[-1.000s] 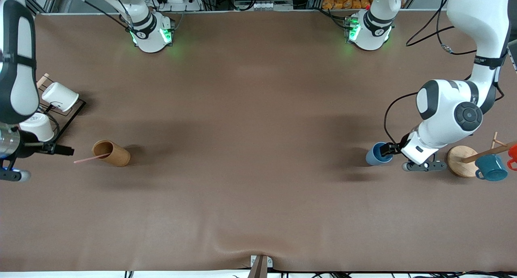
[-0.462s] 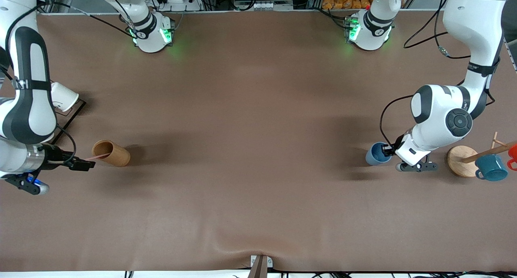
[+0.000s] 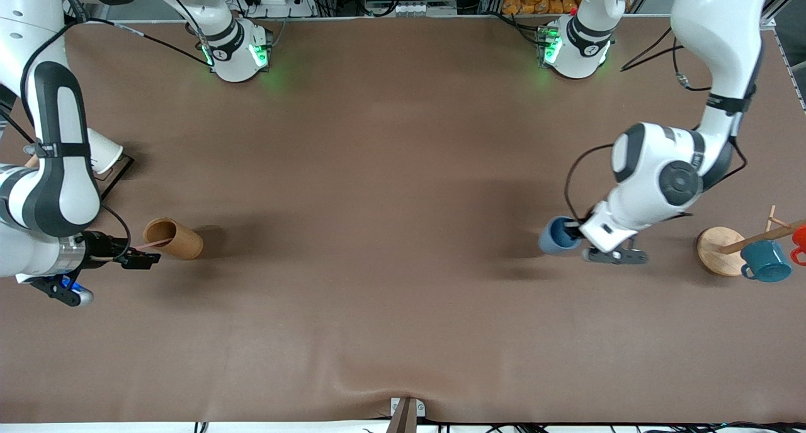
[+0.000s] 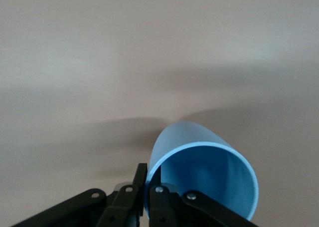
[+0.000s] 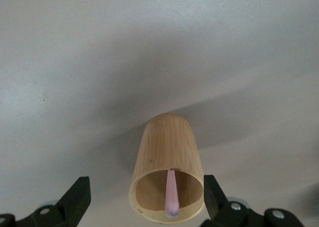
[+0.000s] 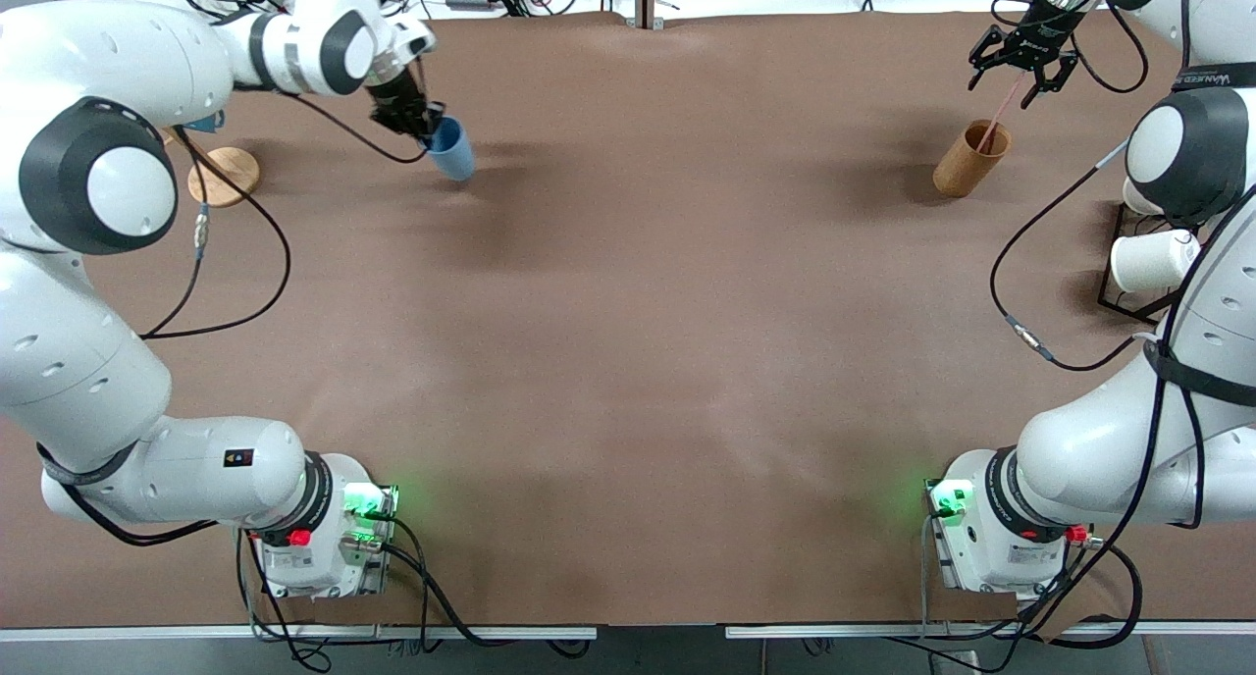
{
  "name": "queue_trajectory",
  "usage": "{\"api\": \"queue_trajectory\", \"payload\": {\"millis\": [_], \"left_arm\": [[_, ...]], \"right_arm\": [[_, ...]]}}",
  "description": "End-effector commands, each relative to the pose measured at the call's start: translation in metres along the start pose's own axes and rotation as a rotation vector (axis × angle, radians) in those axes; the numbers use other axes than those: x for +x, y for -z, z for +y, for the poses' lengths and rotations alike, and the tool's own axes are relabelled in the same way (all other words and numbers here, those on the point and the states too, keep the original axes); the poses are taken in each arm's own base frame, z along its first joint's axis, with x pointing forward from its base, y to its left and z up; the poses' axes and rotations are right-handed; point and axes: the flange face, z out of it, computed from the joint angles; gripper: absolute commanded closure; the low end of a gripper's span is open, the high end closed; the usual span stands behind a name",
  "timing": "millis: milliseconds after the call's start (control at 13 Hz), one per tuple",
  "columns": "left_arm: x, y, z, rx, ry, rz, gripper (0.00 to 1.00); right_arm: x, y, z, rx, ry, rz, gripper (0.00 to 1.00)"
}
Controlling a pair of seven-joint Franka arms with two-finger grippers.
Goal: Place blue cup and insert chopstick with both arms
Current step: 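Carry the blue cup to mid-table with the left gripper and release it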
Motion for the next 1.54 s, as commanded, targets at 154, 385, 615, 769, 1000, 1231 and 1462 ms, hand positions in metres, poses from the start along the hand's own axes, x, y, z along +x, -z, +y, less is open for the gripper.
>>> {"api": "queue_trajectory", "payload": {"millis": [154,385,615,769,1000,1231,1462], "left_arm": [[-0.065,-0.003,0.181,0.006,0.022,-0.035,1.0],[-0.126,-0.017,0.281,0.044,0.064,-0.02,1.0],[-0.18,-0.035,0.342,0.028,0.083,-0.017,1.0],[-0.199,-0.056,0.362,0.026,0.095,-0.002,1.0],[-0.217,-0.098,0.381,0.048,0.125,0.083,1.0],[-0.215,-0.103,0.383,0.052,0.148,0.111,0.49],[-0.205,-0.079,0.387,0.057,0.206,0.126,0.0]], "right_arm": [[0.007,0.005,0.002,0.032,-0.018,0.015,0.32],[0.007,0.006,0.003,0.033,-0.023,0.016,0.67],[0.008,0.006,0.009,0.036,-0.033,0.015,0.73],[0.008,0.005,0.01,0.037,-0.029,0.012,0.8],[0.008,0.005,0.011,0.037,-0.029,0.007,1.0],[0.006,0.006,0.008,0.037,-0.026,0.007,1.0],[-0.001,0.024,0.005,0.038,-0.01,0.017,1.0]]}}
